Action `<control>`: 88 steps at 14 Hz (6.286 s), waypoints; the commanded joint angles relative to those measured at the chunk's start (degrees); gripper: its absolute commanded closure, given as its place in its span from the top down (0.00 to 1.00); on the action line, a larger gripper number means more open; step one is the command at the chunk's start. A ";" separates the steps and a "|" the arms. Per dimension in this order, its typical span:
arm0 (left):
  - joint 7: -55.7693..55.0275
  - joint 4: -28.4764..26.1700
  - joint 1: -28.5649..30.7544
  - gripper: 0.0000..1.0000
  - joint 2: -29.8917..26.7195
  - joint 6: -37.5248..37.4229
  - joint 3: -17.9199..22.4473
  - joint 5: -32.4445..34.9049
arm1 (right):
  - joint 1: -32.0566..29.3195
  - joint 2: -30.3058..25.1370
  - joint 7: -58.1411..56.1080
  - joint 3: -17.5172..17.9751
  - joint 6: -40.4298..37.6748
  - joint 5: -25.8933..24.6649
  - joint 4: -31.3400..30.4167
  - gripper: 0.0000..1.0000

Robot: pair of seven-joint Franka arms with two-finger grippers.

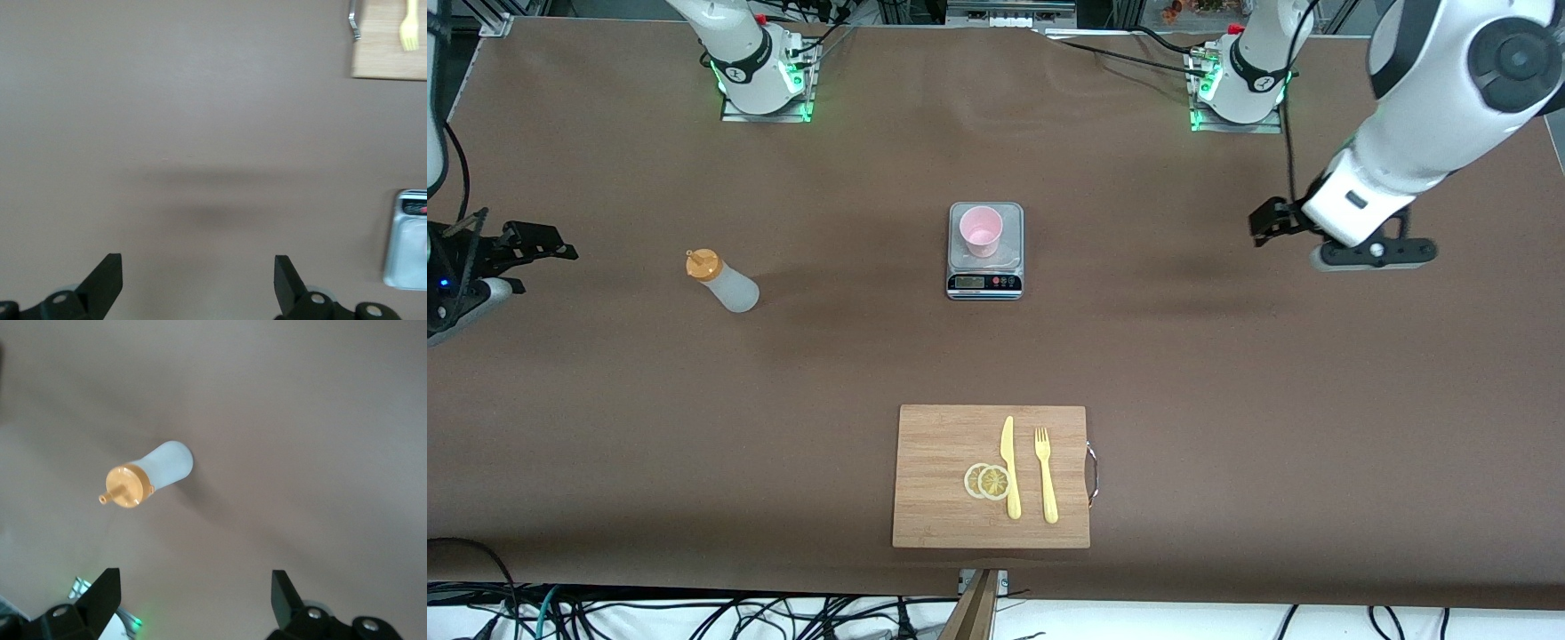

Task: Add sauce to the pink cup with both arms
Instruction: 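Reach the right gripper to the sauce bottle and grasp it, then carry the sauce bottle with the right gripper over the pink cup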

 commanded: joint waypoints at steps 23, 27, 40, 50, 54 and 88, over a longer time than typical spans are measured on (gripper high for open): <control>0.97 -2.09 2.48 1.00 -2.43 -1.99 -1.09 2.73 | -13.89 18.08 -97.60 0.60 2.00 47.14 -24.07 1.00; 0.97 -2.09 2.48 1.00 -2.43 -1.99 -1.09 2.73 | -13.72 18.61 -100.59 0.95 0.25 49.60 -24.60 1.00; 0.97 -2.09 2.39 1.00 -2.43 -1.90 -1.09 2.73 | -9.06 20.36 -103.06 2.09 -0.29 53.74 -27.42 0.80; 0.97 -2.09 2.39 1.00 -2.43 -1.90 -1.18 2.73 | -3.44 19.84 -92.72 2.00 4.27 53.74 -15.65 0.00; 0.97 -2.09 2.39 1.00 -2.43 -1.90 -1.18 2.73 | 3.40 16.07 -80.33 1.92 14.01 53.47 -13.97 0.00; 1.06 -2.09 2.39 1.00 -2.26 -1.90 -1.18 2.73 | 49.64 7.00 -21.14 1.92 24.68 -7.43 -8.87 0.00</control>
